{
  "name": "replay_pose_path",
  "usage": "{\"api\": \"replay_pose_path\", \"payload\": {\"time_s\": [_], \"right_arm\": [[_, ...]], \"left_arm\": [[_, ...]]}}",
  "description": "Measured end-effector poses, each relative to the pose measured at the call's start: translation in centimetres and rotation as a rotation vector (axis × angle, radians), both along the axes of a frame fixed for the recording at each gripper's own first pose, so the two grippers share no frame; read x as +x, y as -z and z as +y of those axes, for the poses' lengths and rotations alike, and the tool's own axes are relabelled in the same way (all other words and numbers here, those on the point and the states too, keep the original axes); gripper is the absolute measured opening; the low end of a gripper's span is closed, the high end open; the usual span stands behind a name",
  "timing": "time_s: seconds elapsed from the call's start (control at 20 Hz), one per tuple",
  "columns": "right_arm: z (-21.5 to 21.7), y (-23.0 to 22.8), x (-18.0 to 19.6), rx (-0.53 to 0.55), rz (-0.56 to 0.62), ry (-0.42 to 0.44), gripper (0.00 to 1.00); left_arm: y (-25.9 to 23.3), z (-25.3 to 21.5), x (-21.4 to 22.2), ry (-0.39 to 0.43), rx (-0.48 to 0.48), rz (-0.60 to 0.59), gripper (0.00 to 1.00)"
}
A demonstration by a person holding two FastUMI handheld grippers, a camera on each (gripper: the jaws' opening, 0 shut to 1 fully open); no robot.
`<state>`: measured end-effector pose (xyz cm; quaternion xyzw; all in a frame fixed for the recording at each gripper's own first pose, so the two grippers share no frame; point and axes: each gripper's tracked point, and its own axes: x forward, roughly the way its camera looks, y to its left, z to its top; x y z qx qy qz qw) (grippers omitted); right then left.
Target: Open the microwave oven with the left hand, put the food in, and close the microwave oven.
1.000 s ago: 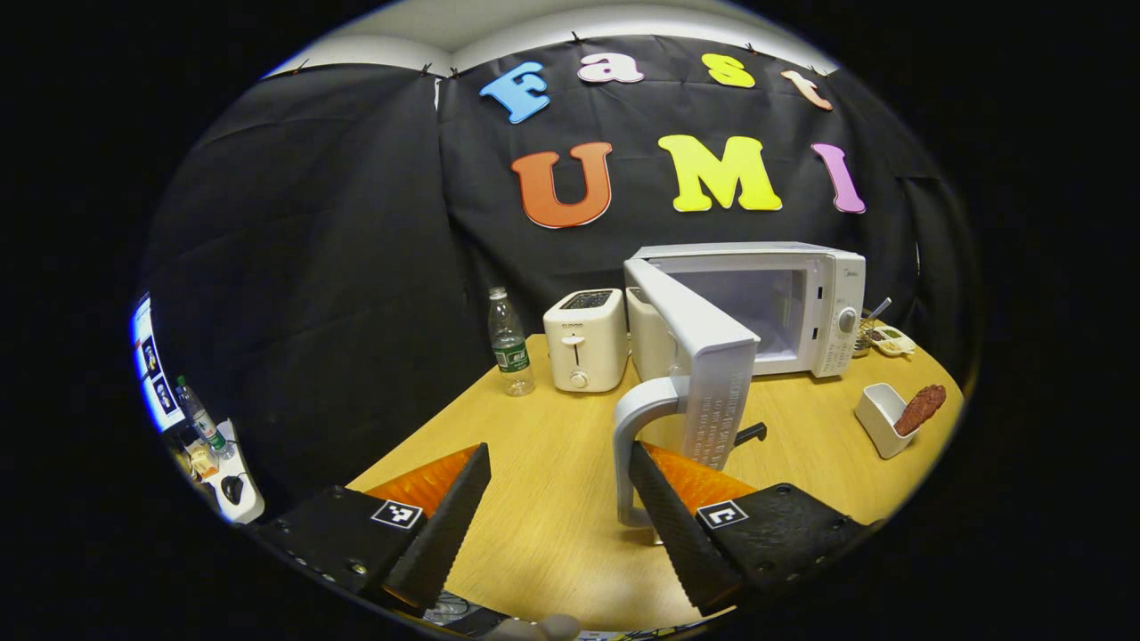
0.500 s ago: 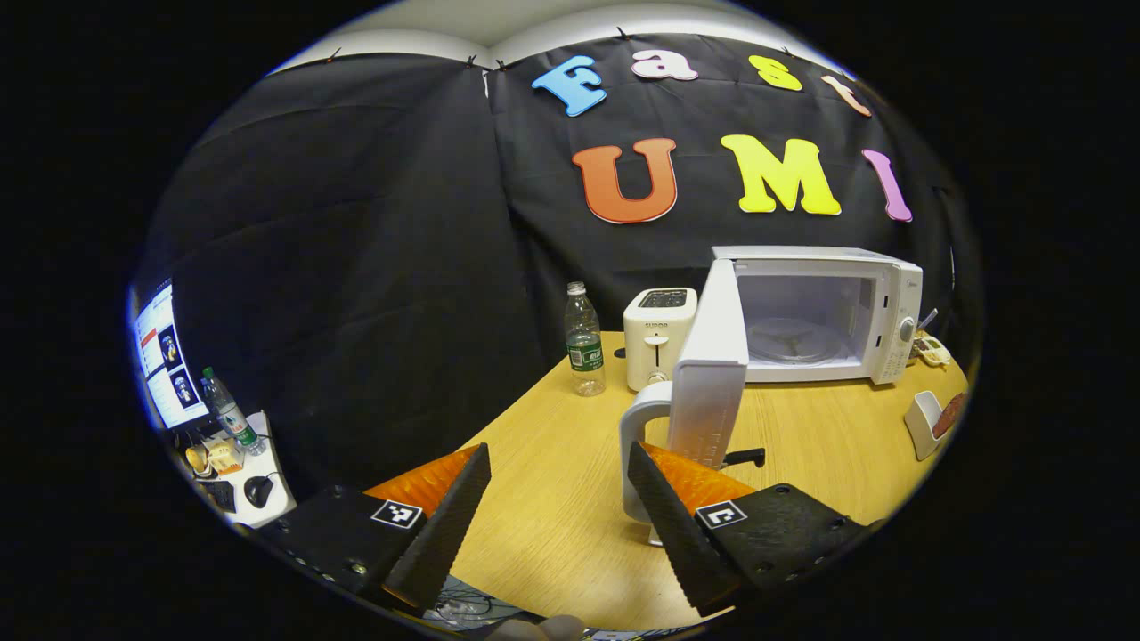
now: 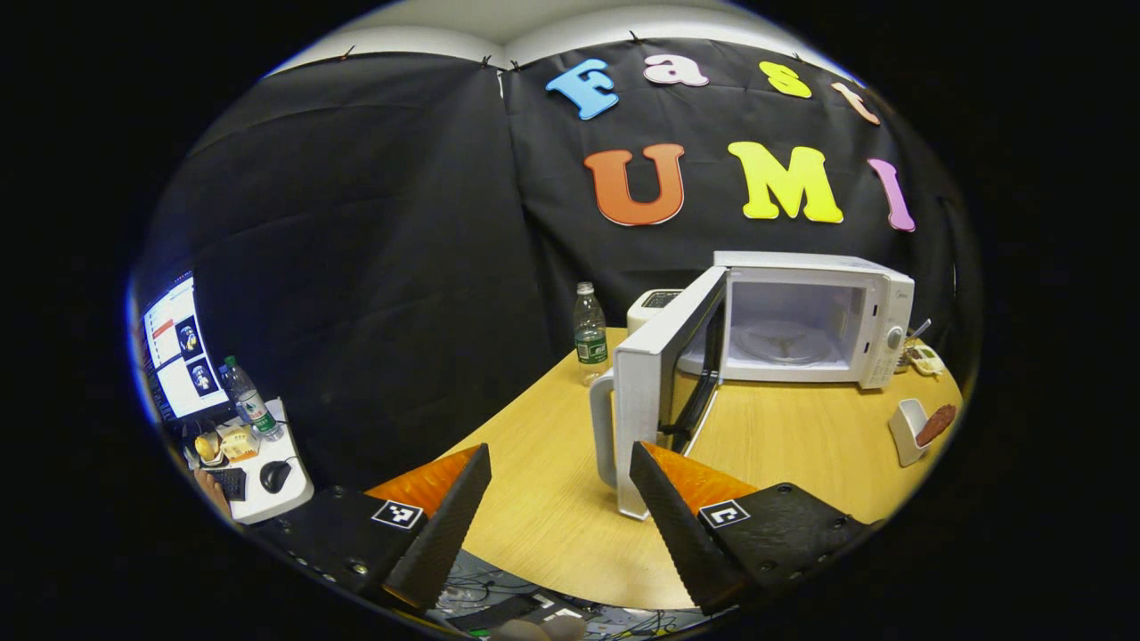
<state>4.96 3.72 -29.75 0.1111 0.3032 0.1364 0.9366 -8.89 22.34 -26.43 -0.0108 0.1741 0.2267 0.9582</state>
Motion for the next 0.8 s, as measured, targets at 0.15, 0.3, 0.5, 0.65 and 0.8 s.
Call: {"api": "replay_pose_path", "payload": {"time_s": [0.15, 0.3, 0.5, 0.65, 0.8], "right_arm": [[-0.4, 3.5, 1.9, 0.112, 0.116, 0.001, 0.85], [0.3, 5.6, 3.4, 0.231, 0.211, -0.035, 0.84], [2.0, 7.1, 4.5, 0.375, 0.344, -0.124, 0.74], [2.8, 7.6, 5.1, 0.464, 0.429, -0.159, 0.63], [3.1, 8.6, 5.2, 0.501, 0.501, -0.178, 0.39]], "left_arm": [[-2.9, -3.1, 0.5, 0.004, -0.007, -0.027, 0.97], [-5.6, -6.6, 1.4, 0.015, -0.020, -0.040, 0.96], [-9.8, -11.9, 3.5, 0.097, -0.011, -0.070, 0.96], [-12.1, -15.1, 5.3, 0.142, 0.016, -0.090, 0.96], [-13.2, -17.8, 6.6, 0.174, 0.018, -0.102, 0.96]]}}
